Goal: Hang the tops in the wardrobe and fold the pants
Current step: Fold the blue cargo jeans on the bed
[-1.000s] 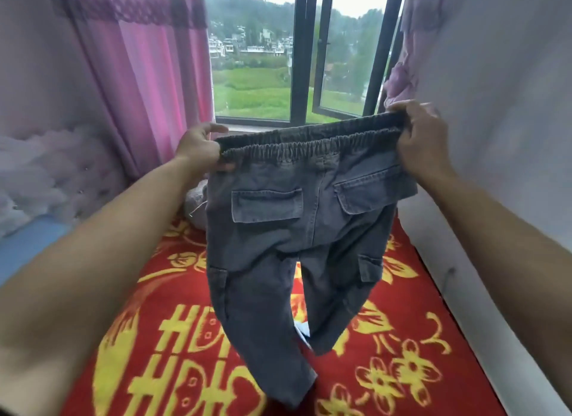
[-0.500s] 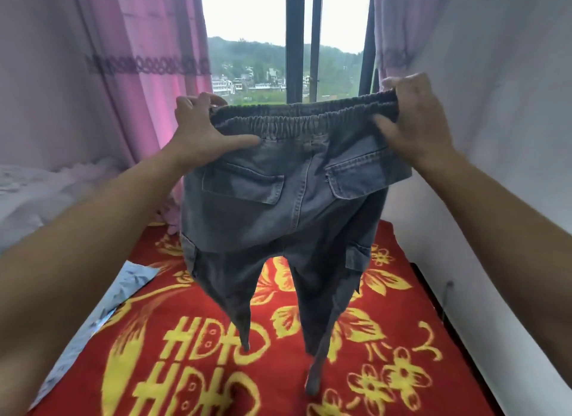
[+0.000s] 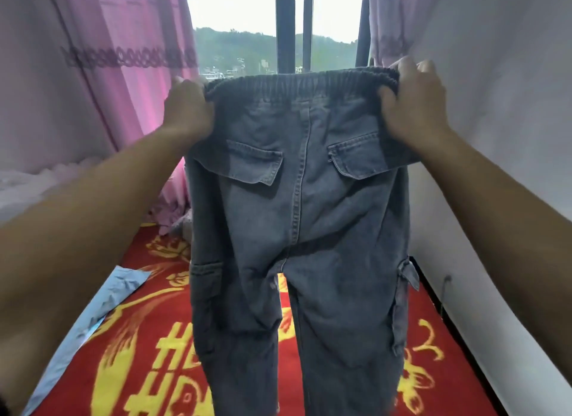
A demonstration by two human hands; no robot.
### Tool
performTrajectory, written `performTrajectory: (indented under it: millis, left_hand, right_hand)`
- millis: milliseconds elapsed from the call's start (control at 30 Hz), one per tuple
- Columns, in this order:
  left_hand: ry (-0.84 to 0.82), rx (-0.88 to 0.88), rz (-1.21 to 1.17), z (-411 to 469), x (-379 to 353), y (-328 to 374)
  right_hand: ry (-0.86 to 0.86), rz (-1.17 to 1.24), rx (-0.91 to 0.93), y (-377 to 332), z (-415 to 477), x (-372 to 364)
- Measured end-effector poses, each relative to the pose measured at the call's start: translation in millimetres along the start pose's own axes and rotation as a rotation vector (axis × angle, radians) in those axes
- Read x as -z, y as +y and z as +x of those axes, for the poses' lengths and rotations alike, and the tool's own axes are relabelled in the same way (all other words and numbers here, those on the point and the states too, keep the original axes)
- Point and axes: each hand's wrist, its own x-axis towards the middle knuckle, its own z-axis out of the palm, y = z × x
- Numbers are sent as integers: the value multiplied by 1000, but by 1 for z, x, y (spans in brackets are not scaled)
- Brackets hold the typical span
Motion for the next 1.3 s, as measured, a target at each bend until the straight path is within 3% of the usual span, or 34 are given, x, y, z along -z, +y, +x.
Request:
performTrajectory:
  millis: [167, 267, 367, 533, 667, 800, 1000, 1167, 1300]
  left_hand:
    - [-320, 58, -90, 43, -85, -48]
    - [-397, 48, -107, 79, -113, -61]
    - [-296, 44, -156, 117, -125, -62]
    - [-29, -38, -339, 148, -110, -49]
    - [-3, -84, -307, 137, -105, -54]
    - [-225, -159, -138, 72, -132, -88]
    - [-619, -253, 379, -121, -207, -165]
    - [-913, -178, 526, -302, -249, -197]
    - [-1160, -178, 603, -410, -258, -194]
  right_hand:
    - [-233, 129, -230, 26, 27, -108]
    - [-286, 169, -322, 32, 49, -153]
    - [-149, 264, -311, 28, 82, -171]
    - [146, 303, -132, 8, 124, -161]
    - [162, 296, -77, 5, 120, -158]
    - [-32, 208, -55, 34, 54, -174]
    - [-525, 136, -75, 98, -142, -219]
    - [-1026, -75, 12, 133, -304, -233]
    - [-1261, -159, 36, 156, -406, -233]
